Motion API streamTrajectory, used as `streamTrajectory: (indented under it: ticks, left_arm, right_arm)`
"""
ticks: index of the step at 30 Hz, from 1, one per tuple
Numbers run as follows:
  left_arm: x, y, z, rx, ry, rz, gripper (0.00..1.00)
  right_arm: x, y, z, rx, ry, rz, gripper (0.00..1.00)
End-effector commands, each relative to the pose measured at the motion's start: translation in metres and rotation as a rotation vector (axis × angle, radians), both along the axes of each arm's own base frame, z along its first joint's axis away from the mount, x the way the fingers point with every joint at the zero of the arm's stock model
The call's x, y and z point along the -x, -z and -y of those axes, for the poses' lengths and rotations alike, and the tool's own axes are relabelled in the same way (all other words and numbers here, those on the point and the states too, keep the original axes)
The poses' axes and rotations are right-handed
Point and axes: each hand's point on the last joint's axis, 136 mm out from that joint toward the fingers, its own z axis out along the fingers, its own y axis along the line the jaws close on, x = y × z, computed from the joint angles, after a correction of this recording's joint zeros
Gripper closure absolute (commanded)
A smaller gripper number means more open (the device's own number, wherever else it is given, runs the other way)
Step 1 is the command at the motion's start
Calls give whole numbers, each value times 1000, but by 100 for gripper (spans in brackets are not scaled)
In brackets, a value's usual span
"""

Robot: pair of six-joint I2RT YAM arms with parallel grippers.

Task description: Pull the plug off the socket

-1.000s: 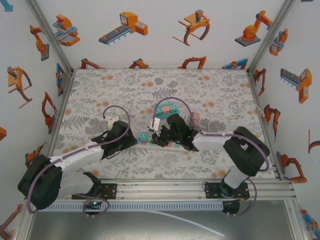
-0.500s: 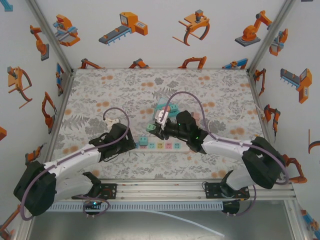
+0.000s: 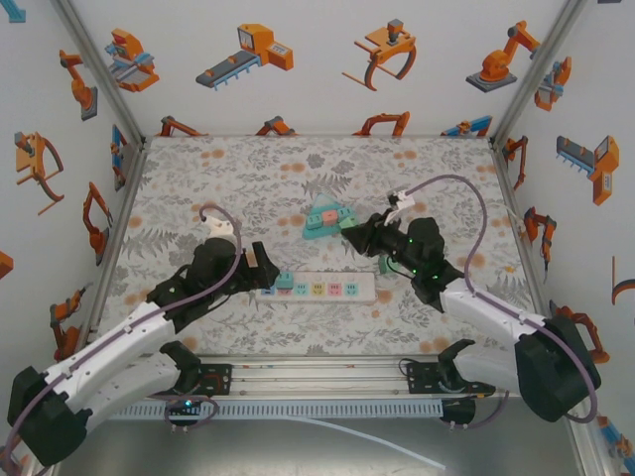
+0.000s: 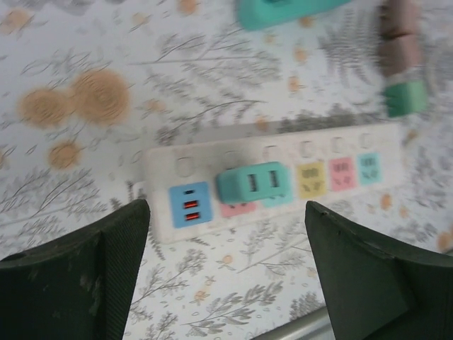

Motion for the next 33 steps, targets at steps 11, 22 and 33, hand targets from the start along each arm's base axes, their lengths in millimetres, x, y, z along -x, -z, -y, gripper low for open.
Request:
streamTrajectory:
  ticks: [11,22,33]
  left_arm:
    - [57,-103,82,258,555,280,3]
    - [53,-89,69,216,479,266,3]
    - [45,-74,62,169,424,236,3]
  right_arm:
    - [-37,75,46,-189,281,-443,82]
    - [-69,121,31,-153,299,-560,79]
    - [-84,148,28,-119,328,-600,67]
